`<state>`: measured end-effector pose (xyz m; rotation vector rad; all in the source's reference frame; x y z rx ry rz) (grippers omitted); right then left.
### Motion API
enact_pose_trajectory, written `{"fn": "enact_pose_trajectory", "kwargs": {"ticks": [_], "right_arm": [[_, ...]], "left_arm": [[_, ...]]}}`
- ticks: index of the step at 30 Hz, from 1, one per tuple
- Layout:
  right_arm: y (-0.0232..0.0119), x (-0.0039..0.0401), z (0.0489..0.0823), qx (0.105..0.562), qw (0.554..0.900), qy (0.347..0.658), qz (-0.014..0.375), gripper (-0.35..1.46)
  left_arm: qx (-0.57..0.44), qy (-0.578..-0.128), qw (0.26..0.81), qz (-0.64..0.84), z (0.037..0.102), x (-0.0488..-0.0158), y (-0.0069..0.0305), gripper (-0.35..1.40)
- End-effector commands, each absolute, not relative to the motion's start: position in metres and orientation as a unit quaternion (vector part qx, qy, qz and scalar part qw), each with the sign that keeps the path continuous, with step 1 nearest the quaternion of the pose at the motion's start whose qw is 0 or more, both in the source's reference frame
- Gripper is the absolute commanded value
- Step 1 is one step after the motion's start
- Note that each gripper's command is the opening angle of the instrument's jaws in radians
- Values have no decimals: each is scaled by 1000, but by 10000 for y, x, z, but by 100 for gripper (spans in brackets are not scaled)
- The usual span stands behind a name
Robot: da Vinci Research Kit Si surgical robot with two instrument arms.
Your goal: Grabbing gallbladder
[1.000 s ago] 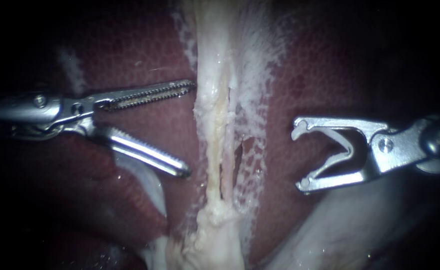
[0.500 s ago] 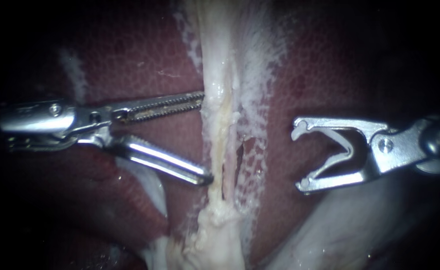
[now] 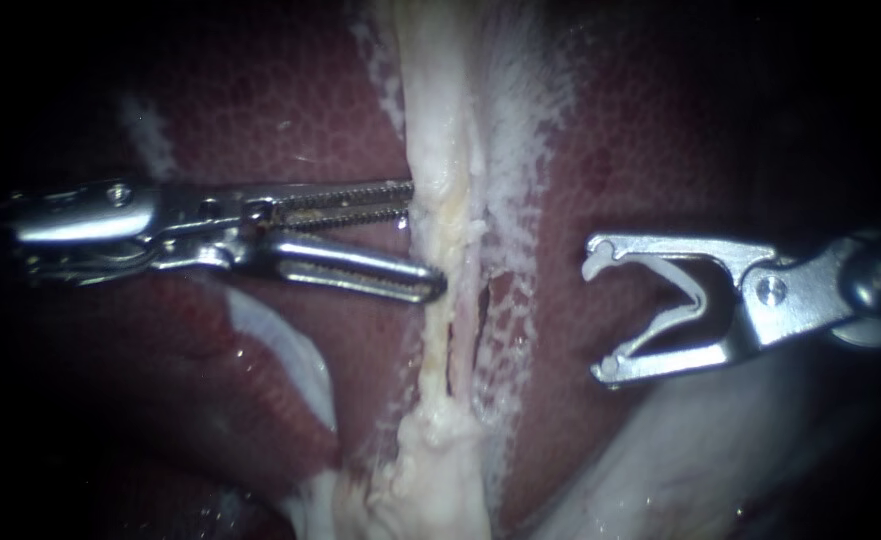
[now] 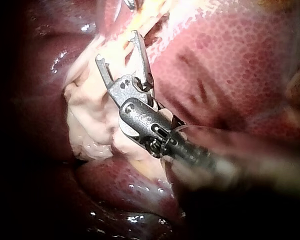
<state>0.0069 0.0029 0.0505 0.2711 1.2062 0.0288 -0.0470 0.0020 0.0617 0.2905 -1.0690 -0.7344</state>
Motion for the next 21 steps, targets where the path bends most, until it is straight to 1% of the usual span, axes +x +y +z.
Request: {"fn": "enact_pose_trajectory", "kwargs": {"ticks": [1, 2, 12, 21], "right_arm": [[29, 69, 505, 127, 815, 565, 13, 60], [29, 69, 505, 127, 815, 565, 13, 60], [29, 69, 505, 127, 815, 565, 13, 60], [28, 69, 505, 127, 815, 565, 13, 60]], "left_arm": [[136, -494, 787, -344, 615, -469, 20, -28], [138, -491, 787, -347, 614, -467, 20, -35], [138, -475, 786, -370, 608, -459, 21, -35], [142, -472, 786, -373, 608, -458, 20, -35]]}}
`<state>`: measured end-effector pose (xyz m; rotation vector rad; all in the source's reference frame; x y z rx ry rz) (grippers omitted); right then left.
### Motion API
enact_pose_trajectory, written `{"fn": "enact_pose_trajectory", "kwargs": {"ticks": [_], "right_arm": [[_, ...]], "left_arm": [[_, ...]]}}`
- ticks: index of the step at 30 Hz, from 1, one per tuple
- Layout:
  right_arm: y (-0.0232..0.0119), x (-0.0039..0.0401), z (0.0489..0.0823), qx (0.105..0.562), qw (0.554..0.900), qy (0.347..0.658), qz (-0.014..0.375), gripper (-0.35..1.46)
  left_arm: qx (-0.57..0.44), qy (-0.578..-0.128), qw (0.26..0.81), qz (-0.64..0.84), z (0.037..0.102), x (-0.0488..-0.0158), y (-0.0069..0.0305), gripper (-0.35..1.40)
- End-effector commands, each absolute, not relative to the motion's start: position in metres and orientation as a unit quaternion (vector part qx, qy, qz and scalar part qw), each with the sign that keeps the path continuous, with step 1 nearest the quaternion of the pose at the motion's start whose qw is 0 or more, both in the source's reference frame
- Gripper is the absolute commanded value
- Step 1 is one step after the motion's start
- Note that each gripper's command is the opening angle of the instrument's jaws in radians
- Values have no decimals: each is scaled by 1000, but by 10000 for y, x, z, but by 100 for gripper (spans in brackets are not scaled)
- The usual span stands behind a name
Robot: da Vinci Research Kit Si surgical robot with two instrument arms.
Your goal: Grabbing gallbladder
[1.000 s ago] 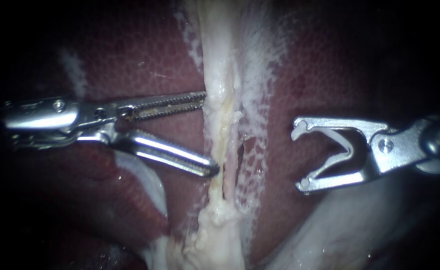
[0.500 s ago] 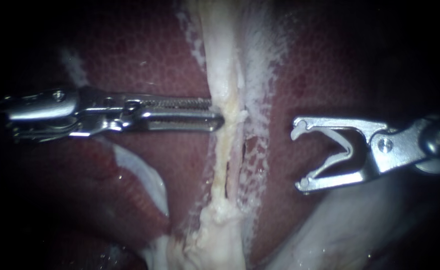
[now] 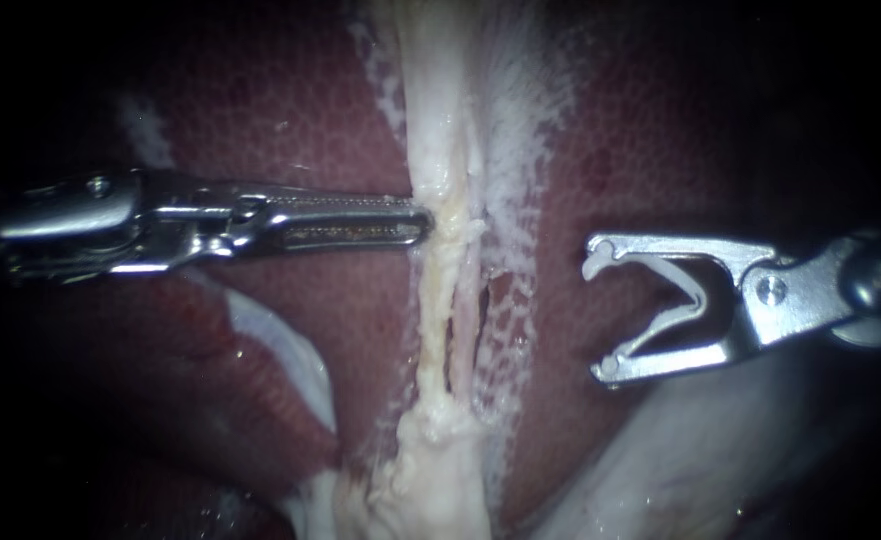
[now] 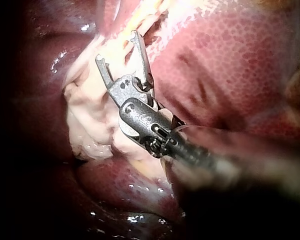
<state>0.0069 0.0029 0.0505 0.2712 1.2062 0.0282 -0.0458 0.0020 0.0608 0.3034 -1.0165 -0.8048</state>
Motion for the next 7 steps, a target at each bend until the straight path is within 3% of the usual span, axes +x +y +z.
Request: {"fn": "enact_pose_trajectory", "kwargs": {"ticks": [1, 7], "right_arm": [[28, 69, 505, 127, 815, 565, 13, 60], [28, 69, 505, 127, 815, 565, 13, 60]], "left_arm": [[143, -472, 786, -373, 608, -459, 19, -35], [145, -471, 787, -372, 606, -460, 17, -35]]}}
